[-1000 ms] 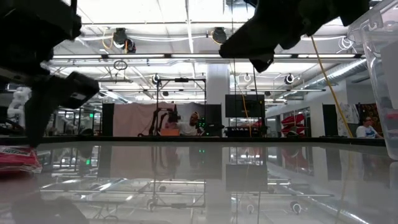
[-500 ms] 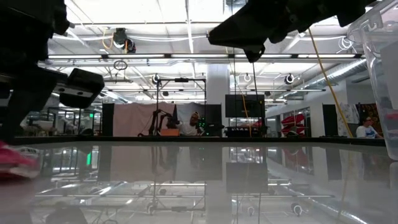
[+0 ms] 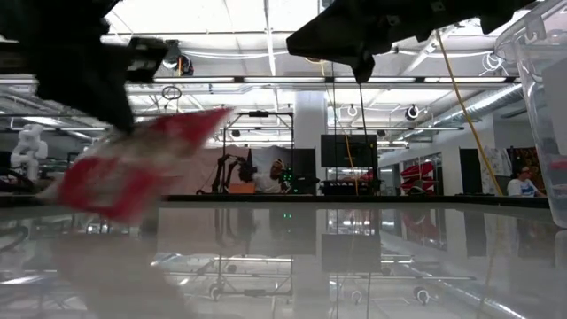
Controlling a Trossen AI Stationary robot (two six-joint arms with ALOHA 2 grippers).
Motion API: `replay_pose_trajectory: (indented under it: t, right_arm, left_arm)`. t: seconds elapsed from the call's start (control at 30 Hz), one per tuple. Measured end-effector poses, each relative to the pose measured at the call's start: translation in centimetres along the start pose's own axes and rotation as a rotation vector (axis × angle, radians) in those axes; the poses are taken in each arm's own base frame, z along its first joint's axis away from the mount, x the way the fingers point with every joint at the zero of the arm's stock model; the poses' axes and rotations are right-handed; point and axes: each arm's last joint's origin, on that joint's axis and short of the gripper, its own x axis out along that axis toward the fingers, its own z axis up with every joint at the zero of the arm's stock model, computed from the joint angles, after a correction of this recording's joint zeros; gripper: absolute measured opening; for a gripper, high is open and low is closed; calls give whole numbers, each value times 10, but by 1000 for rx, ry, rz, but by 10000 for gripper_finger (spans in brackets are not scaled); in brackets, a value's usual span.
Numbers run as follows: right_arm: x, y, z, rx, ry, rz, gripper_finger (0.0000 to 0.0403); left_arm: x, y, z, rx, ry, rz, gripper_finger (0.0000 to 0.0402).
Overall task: Sort popcorn bags into baskets
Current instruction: Put the red popcorn pack into the transparent bin
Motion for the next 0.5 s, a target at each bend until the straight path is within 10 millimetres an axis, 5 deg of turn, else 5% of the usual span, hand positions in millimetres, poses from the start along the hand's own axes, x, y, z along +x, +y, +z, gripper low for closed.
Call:
replay_pose_trajectory:
  t: [0.33, 0.5]
  right_arm:
    - [4, -13, 6, 39, -48, -82, 35]
    - [4, -13, 8, 124, -65, -77, 35]
  left_arm:
    - [-31, 22, 8, 96, -32, 436, 3]
    - [-36, 32, 8, 75, -26, 503, 3]
